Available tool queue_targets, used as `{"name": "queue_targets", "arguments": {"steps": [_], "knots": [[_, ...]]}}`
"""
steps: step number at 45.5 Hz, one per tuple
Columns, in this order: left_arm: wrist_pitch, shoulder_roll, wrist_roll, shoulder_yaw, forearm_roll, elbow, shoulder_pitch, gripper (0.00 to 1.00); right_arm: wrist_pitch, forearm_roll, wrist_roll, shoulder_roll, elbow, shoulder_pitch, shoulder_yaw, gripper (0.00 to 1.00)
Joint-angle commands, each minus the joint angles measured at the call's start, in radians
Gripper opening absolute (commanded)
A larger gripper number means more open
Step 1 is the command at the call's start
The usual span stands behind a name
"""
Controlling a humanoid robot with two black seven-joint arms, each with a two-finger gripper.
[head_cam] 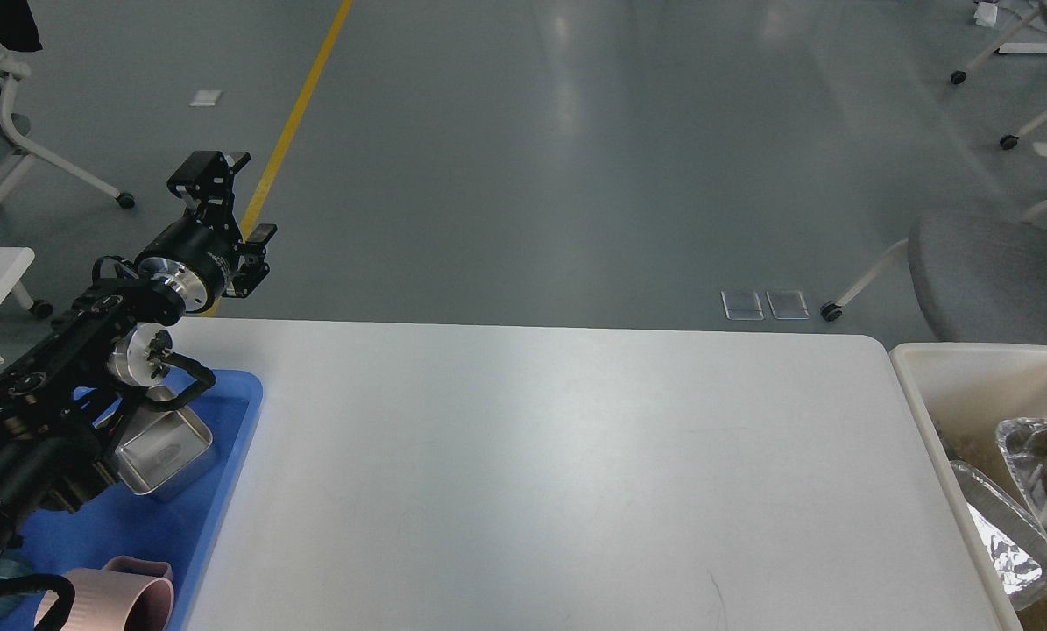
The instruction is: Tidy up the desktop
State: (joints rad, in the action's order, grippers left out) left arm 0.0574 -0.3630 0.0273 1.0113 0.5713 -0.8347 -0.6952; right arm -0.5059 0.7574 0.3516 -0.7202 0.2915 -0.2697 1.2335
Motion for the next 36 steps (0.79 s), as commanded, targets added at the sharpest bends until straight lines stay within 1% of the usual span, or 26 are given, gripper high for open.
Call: {"name": "queue_targets", "arguments": {"steps": [1,2,3,4,6,8,9,20,24,27,31,36], "knots": [[-0.011,0.001,0.000,0.003,-0.002,0.002,0.006,0.96,0.024,-0.020,0.001,0.007,0.000,0.004,0.000,0.12],[-0.011,0.001,0.000,0.003,-0.002,0.002,0.006,0.96,0.026,-0.023,0.001,0.007,0.000,0.004,0.000,0.32],[-0.011,-0.001,0.000,0.003,-0.002,0.002,0.006,0.96,0.027,-0.029,0.001,0.007,0.000,0.004,0.001,0.56],[-0.011,-0.001,0.000,0.003,-0.002,0.002,0.006,0.96,0.030,-0.035,0.001,0.007,0.000,0.004,0.006,0.74],[-0.011,-0.002,0.002,0.004,-0.004,0.002,0.006,0.96,0.030,-0.058,0.001,0.007,0.000,0.004,0.003,0.82],[-0.011,-0.002,0.002,0.006,-0.004,0.002,0.005,0.96,0.032,-0.084,0.003,0.007,0.000,0.006,0.000,0.96],[-0.011,-0.002,0.002,0.006,-0.004,0.002,0.005,0.96,0.032,-0.096,0.003,0.007,0.000,0.006,-0.002,1.00],[-0.011,-0.005,0.002,0.010,-0.004,0.002,0.005,0.96,0.032,-0.124,0.001,0.007,0.003,0.003,0.004,1.00],[-0.011,-0.005,0.000,0.023,-0.004,0.002,0.005,0.96,0.058,-0.139,0.001,0.007,0.004,-0.016,0.015,1.00],[-0.011,-0.005,0.000,0.033,-0.004,0.002,0.005,0.96,0.111,-0.154,-0.003,0.010,0.011,-0.063,0.015,1.00],[-0.011,-0.005,0.000,0.039,-0.004,0.002,0.005,0.96,0.205,-0.165,-0.011,0.036,0.009,-0.201,0.015,1.00],[-0.011,-0.008,0.000,0.041,-0.004,0.002,0.002,0.96,0.305,-0.165,-0.019,0.113,0.011,-0.336,0.015,1.00]]}}
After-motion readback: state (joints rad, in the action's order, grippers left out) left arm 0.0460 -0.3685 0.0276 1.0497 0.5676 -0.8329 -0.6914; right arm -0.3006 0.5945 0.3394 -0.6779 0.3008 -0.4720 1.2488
